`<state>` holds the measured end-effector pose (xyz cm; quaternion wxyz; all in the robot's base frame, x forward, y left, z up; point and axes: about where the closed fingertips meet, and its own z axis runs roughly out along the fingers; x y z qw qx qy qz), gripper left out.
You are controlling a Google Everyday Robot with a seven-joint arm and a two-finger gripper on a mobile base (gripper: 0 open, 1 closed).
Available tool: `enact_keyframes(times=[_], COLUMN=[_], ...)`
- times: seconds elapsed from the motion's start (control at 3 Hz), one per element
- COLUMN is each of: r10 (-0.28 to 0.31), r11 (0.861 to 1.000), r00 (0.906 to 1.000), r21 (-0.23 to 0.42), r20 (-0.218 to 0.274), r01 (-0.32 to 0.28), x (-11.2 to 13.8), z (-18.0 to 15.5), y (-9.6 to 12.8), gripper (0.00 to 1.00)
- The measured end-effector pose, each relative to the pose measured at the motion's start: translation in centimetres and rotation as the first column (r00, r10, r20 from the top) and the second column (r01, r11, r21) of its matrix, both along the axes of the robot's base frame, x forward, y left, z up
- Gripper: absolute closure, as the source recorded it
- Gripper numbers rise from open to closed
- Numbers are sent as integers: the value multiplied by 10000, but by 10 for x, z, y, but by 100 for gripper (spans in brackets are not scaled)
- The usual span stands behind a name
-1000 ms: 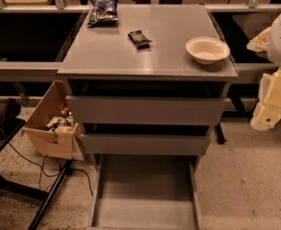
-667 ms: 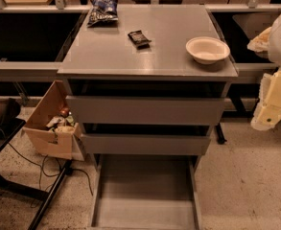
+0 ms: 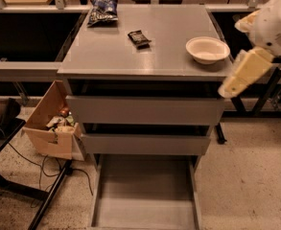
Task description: Place rxbar chocolate into bottom drawer
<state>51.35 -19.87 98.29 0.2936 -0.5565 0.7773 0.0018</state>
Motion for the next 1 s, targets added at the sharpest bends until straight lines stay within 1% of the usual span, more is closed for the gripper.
enact_keyframes(times=[0.33, 0.67, 1.0], r10=[-1205, -2499, -3265], r11=[9731, 8909, 8017], r00=[9922, 9680, 9415], r21=[2016, 3972, 5520], r20=[329, 232, 835], r01=[1115, 2205, 2291], x=[69, 142, 222], z=[-7, -17, -6], y=[25, 49, 66], gripper=[0, 0, 0])
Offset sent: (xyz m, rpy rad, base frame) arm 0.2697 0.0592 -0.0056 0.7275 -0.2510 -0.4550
